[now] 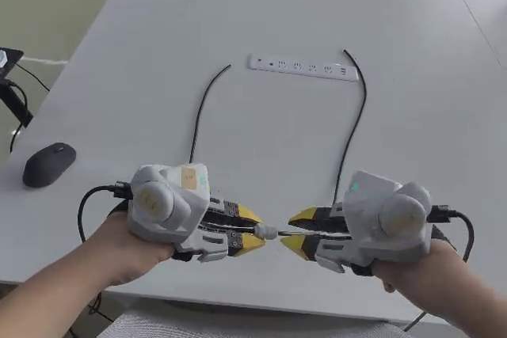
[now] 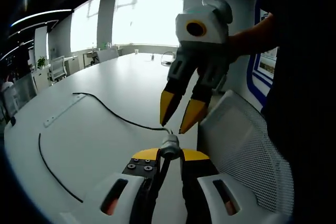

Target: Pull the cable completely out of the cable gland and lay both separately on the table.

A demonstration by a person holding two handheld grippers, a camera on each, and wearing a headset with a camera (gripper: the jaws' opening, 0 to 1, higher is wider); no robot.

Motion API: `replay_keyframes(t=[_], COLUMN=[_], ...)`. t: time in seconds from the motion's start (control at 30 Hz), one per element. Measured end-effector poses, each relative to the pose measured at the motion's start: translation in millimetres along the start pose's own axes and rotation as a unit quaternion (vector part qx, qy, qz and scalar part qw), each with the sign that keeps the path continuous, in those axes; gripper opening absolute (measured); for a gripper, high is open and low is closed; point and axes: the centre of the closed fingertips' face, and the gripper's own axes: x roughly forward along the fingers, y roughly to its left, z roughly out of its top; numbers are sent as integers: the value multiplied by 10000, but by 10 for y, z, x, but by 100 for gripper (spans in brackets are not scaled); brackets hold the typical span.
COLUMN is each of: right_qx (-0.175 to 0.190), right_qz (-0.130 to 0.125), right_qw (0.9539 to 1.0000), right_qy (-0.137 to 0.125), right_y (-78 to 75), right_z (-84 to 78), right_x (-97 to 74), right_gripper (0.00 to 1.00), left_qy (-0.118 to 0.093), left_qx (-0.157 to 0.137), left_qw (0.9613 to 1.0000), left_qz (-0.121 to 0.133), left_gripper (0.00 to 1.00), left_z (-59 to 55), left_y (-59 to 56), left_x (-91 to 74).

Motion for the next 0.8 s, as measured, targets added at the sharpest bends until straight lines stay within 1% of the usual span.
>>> replay_keyframes(t=[0.07,0.13,0.2,0.23,0.27,0.3,0.4,0.57,0.67,0.8], right_qx=[-123,-509,-742,-845,-894,-901,-1074,-1157,-1222,-1320], right_qz=[7,111,197,182,167,226,178,178,175,136], right_qw=[9999,9985,9966,9958,9952,9948,9930,9922,9911,9899], right_qy=[27,184,289,316,357,409,453,426,505,503], right_y=[17,74,124,129,132,153,142,130,127,123], right_z=[-6,-45,-70,-79,-92,-108,-119,-98,-129,-128], right_x=[11,43,67,85,103,115,143,159,168,164], right_gripper=[13,14,13,12,12,11,9,4,2,1], left_qy=[14,37,46,58,65,58,38,56,33,14], left_qx=[29,64,75,81,85,80,65,77,46,32], left_qw=[10000,9999,9999,9999,9998,9998,9997,9996,9996,9996], left_qz=[-32,-75,-109,-136,-154,-162,-213,-276,-283,-273], left_gripper=[15,15,15,15,15,15,15,15,15,15], left_z=[-7,-21,-31,-37,-42,-40,-29,-31,-31,-27], left_y=[-15,-28,-34,-37,-34,-32,-35,-51,-47,-43], left_x=[0,-1,0,1,2,1,9,28,32,36])
